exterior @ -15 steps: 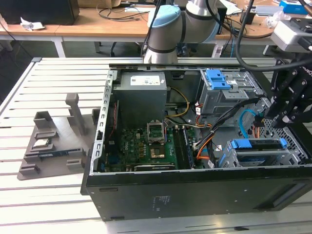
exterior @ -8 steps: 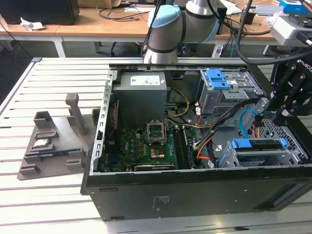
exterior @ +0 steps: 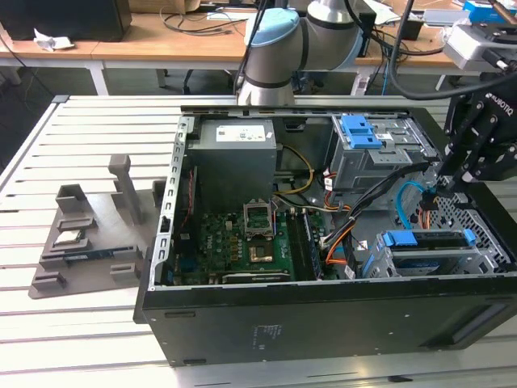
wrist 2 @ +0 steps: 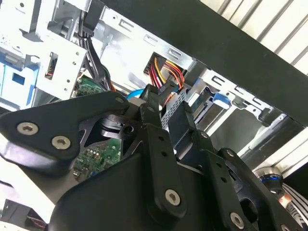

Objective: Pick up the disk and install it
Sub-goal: 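Insert the first disk wire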

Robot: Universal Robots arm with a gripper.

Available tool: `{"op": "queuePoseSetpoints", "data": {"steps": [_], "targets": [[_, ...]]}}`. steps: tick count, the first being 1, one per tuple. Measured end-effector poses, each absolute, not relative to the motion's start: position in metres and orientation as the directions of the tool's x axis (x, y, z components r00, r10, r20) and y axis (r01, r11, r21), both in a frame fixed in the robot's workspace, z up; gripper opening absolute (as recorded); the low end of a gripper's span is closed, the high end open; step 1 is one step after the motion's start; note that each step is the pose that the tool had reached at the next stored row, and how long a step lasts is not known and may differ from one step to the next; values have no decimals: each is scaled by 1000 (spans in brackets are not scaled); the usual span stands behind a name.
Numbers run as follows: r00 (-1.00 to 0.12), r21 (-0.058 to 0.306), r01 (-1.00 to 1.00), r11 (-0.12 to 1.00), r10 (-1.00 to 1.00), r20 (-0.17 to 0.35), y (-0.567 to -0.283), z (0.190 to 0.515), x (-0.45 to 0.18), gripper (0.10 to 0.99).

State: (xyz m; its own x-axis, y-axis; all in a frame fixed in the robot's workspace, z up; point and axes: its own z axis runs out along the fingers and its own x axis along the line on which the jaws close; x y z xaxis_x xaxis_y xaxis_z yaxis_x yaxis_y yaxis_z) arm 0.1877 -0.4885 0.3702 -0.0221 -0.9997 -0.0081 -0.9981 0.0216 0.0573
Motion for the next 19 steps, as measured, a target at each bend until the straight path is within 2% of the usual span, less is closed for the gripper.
{"op": "queuePoseSetpoints", "data": {"steps": [10,11,13,15,16,19], "targets": [[-22,57,-998,22,-1000,-7,-488,356,188,361],[-22,57,-998,22,-1000,-7,-488,356,188,349],[-22,57,-998,22,-1000,-7,-488,356,188,216],[-22,57,-998,22,-1000,-7,-488,356,188,216],[-22,57,-998,22,-1000,-7,-488,356,188,169],[-22,57,-998,22,-1000,-7,-488,356,188,169]]}}
